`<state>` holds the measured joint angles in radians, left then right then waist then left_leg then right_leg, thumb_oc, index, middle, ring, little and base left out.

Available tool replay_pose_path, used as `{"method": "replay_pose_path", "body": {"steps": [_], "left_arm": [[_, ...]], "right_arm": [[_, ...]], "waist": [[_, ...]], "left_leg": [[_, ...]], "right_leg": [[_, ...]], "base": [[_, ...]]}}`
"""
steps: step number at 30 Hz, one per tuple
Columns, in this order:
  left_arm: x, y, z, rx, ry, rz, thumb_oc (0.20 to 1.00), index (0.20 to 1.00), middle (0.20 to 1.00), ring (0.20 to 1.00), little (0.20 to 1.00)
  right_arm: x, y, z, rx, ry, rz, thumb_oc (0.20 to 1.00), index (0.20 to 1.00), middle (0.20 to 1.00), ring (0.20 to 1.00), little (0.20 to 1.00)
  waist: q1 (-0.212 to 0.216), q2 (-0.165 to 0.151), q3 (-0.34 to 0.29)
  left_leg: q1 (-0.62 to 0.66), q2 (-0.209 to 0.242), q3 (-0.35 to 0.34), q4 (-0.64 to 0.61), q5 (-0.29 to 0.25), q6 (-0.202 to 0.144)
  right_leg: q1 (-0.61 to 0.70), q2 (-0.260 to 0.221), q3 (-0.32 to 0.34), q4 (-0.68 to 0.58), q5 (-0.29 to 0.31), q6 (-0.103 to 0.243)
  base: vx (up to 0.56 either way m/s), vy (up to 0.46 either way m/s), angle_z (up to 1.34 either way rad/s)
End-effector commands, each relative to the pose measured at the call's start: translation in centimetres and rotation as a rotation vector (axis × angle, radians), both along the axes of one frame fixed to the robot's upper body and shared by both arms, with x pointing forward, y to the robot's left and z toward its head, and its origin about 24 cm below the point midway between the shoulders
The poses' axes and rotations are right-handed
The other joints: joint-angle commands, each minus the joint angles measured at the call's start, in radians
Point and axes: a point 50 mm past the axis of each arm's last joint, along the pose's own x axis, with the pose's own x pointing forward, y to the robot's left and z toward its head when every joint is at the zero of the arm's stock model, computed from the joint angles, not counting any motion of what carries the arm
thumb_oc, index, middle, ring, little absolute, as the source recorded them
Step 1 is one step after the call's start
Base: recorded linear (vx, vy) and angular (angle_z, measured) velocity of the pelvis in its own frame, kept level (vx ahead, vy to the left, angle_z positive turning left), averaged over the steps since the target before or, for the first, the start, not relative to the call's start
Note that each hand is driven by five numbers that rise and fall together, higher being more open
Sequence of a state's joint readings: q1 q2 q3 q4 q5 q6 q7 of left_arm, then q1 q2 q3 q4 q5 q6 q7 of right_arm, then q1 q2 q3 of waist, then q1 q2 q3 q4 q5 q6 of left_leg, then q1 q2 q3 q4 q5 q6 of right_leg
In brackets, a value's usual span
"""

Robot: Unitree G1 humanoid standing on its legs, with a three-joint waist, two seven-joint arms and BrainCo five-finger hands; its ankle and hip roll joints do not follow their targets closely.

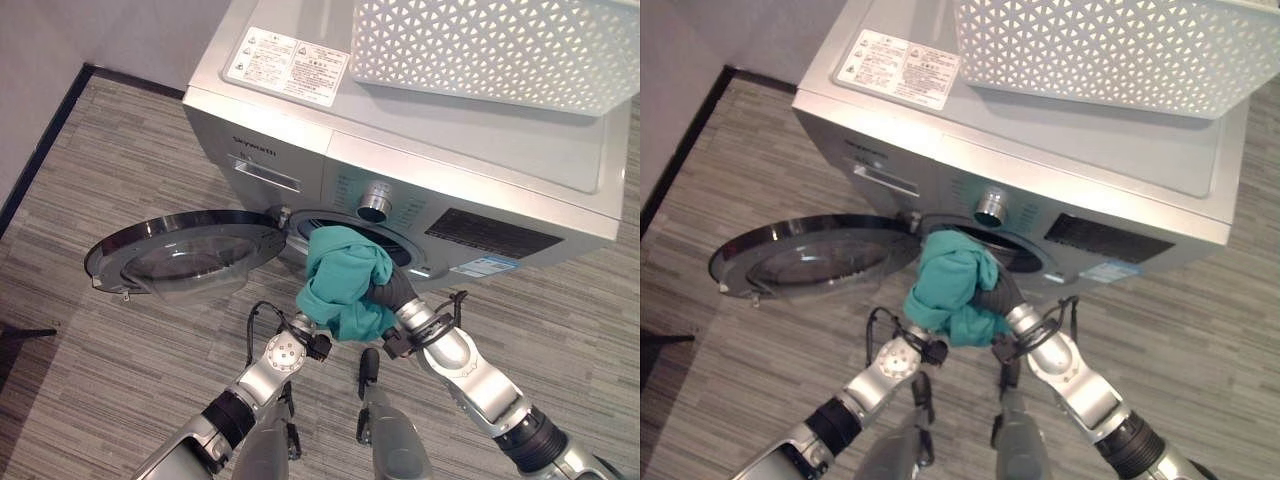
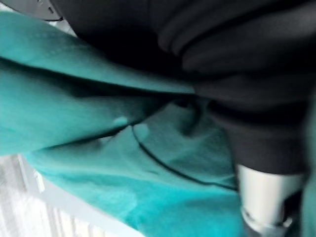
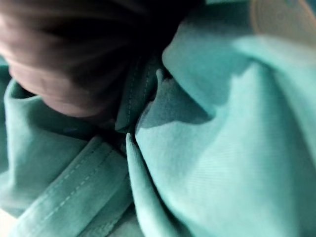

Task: Grab the laundry basket,head to the washer,open it,put in the laundry and shut it.

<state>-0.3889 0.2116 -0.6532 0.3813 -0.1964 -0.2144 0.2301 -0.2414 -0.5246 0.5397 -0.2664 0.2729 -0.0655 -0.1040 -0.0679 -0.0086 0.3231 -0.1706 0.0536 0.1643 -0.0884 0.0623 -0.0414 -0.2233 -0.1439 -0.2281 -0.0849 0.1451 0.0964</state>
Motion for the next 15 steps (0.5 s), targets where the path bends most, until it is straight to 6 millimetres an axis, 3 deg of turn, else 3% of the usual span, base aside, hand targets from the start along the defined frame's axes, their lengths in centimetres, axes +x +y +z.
{"method": "replay_pose_path", "body": {"steps": [1,6,7,8,9,15], "left_arm": [[0.1,-1.2,1.3,-0.068,-0.076,-0.014,0.2,0.2,0.2,0.2,0.2],[-0.1,-0.4,-0.3,-0.102,0.012,0.059,0.2,0.2,0.2,0.2,0.2],[-0.2,-0.2,-0.6,-0.104,0.023,0.069,0.2,0.2,0.2,0.2,0.2],[-0.3,0.0,-1.0,-0.111,0.047,0.078,0.2,0.2,0.2,0.2,0.2],[-0.4,0.4,-1.4,-0.115,0.067,0.093,0.2,0.2,0.2,0.2,0.2],[-0.5,1.1,-2.1,-0.13,0.086,0.133,0.2,0.2,0.2,0.2,0.2]], "right_arm": [[-1.1,1.8,2.2,0.133,-0.071,0.123,0.2,0.2,0.2,0.2,0.2],[-0.8,1.9,1.5,0.168,-0.019,0.104,0.2,0.2,0.2,0.2,0.2],[-0.8,1.8,1.4,0.177,-0.012,0.096,0.26,0.26,0.26,0.26,0.26],[-0.7,1.8,1.3,0.183,-0.004,0.092,0.658,0.658,0.658,0.658,0.658],[-0.6,1.6,1.2,0.181,-0.007,0.075,1.0,1.0,1.0,1.0,1.0],[-0.4,0.6,1.2,0.139,-0.07,-0.002,1.0,1.0,1.0,1.0,1.0]], "waist": [[0.006,-0.066,-0.029],[0.011,-0.067,-0.018],[0.012,-0.068,-0.02],[0.013,-0.068,-0.016],[0.015,-0.067,-0.015],[0.01,-0.066,-0.012]], "left_leg": [[-0.008,-0.018,0.019,0.011,-0.056,0.011],[-0.01,-0.015,0.023,0.009,-0.055,0.007],[-0.015,-0.015,0.024,0.008,-0.051,0.007],[-0.012,-0.013,0.025,0.008,-0.054,0.006],[-0.017,-0.012,0.027,0.006,-0.05,0.006],[-0.018,-0.009,0.035,0.006,-0.054,0.005]], "right_leg": [[-0.027,-0.072,0.099,0.126,-0.093,0.06],[-0.031,-0.07,0.091,0.125,-0.095,0.06],[-0.035,-0.07,0.09,0.122,-0.09,0.06],[-0.034,-0.07,0.09,0.126,-0.094,0.06],[-0.042,-0.07,0.091,0.124,-0.091,0.06],[-0.052,-0.068,0.095,0.126,-0.091,0.062]], "base": [[0.0,-0.023,0.07],[0.0,-0.027,0.04],[0.0,0.0,0.0],[0.0,0.0,0.0],[0.0,0.0,0.0],[0.0,0.0,0.0]]}}
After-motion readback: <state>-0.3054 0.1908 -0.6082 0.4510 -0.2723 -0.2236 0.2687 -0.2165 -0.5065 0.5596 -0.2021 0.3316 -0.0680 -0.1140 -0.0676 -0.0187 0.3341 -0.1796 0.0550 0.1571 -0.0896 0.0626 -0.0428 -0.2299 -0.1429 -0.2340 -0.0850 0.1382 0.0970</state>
